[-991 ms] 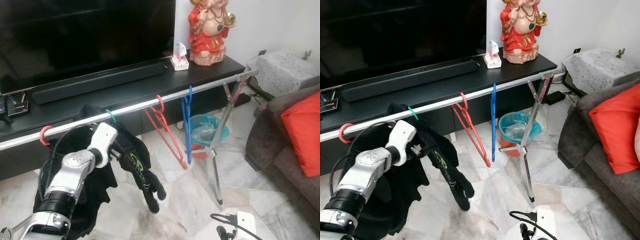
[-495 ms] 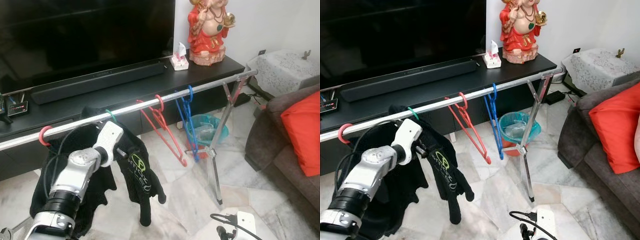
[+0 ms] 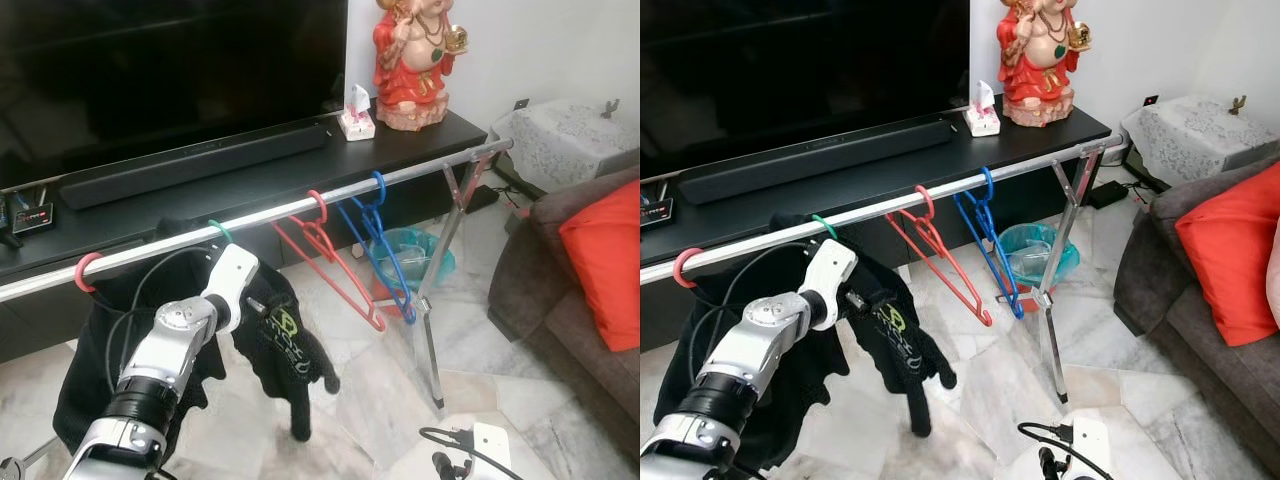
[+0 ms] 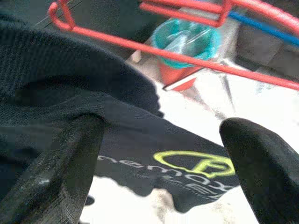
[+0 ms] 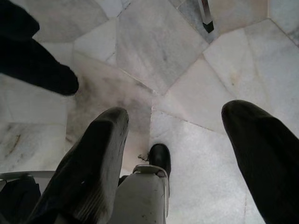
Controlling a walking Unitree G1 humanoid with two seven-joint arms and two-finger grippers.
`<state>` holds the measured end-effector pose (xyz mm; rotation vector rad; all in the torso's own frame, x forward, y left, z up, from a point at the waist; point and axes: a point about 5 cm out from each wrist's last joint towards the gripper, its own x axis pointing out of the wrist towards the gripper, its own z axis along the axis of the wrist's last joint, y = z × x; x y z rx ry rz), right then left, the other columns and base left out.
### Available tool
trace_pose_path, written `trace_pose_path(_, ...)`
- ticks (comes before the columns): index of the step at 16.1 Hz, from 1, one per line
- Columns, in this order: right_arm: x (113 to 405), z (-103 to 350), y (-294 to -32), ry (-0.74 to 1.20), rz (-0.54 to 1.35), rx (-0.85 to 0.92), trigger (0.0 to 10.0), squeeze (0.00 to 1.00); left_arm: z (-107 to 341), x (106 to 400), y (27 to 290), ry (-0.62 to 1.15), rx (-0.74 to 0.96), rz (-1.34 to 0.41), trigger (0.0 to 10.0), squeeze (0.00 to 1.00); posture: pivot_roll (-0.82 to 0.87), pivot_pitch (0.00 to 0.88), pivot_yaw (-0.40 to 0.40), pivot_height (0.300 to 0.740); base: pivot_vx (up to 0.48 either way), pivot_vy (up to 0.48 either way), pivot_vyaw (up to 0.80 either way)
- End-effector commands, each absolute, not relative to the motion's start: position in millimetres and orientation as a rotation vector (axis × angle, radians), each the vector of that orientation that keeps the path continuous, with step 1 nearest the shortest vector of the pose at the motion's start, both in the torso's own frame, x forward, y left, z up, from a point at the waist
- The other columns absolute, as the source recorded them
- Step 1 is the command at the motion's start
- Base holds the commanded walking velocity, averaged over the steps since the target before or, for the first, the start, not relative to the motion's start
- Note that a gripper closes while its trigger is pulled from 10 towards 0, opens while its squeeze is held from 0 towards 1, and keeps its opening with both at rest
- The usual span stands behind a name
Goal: Hang hanger
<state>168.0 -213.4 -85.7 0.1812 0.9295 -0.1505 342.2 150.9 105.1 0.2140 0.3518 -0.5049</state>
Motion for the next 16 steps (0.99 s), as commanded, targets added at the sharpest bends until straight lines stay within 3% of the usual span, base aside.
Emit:
trace_pose_path(1,165.2,-86.9,-213.1,0.931,-0.163,0.195,10.0,0.0,103.5,346.4,152.9,0.391,0.221,-0.443,10.0,0.0,0.03,0.0,0.022,0.74,0.0,0.0,0.0)
trace_pose_path(4,164.3,-87.3,-213.2,0.934,-0.164,0.195,10.0,0.0,98.1,353.9,158.2,0.456,0.155,-0.266,10.0,0.0,0.03,0.0,0.021,0.74,0.0,0.0,0.0)
trace_pose_path(9,164.5,-87.2,-213.6,0.935,-0.161,0.194,10.0,0.0,93.2,353.5,171.7,0.497,0.195,-0.169,10.0,0.0,0.03,0.0,0.015,0.74,0.0,0.0,0.0)
trace_pose_path(16,165.5,-86.8,-213.2,0.935,-0.156,0.193,10.0,0.0,86.7,353.7,171.3,0.461,0.202,-0.155,10.0,0.0,0.04,0.0,0.013,0.74,0.0,0.0,0.0)
